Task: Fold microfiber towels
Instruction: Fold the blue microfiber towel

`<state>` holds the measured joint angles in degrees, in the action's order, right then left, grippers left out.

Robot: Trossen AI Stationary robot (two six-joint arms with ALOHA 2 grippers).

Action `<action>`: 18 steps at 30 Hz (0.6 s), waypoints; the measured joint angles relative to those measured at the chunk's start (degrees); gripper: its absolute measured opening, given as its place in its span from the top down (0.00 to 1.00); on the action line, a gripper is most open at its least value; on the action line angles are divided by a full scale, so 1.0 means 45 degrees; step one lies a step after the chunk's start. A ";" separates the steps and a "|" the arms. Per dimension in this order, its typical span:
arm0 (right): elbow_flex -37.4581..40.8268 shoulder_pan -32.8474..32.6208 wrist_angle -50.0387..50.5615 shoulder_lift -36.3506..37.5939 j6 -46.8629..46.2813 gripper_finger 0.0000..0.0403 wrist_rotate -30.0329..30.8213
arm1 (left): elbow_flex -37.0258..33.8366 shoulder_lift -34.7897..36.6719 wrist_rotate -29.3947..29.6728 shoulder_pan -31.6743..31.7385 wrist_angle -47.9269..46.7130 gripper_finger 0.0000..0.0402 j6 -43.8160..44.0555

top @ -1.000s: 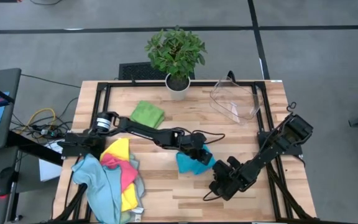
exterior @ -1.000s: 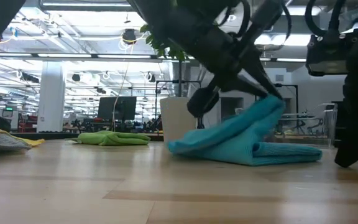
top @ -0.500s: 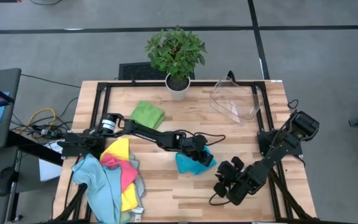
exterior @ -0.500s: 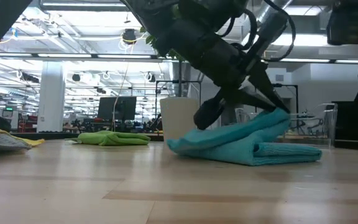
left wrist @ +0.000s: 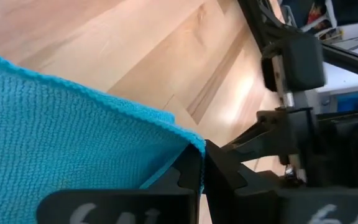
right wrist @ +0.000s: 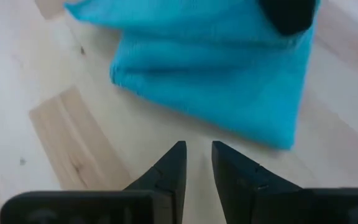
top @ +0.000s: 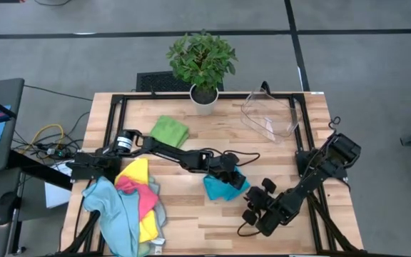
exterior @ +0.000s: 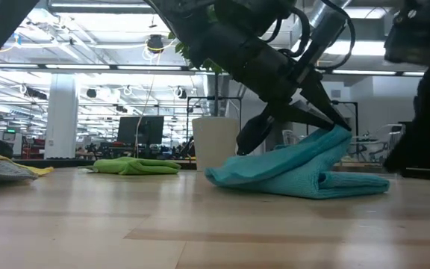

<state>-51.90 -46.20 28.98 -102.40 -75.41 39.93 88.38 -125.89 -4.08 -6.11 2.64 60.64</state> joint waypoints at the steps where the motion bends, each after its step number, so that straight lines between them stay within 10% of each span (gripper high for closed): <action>1: 0.0000 -0.0109 0.0076 0.0067 -0.0186 0.75 0.0288 | 0.0000 0.0000 0.0000 0.0000 0.0031 1.00 -0.0005; 18: 0.0908 -0.0144 -0.1459 -0.0003 -0.0255 0.86 0.1628 | 0.0000 0.0000 -0.0102 -0.0051 0.0325 1.00 -0.0575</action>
<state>-47.81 -46.85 22.42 -102.41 -76.56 47.25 88.38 -125.89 -4.54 -6.34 4.10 58.06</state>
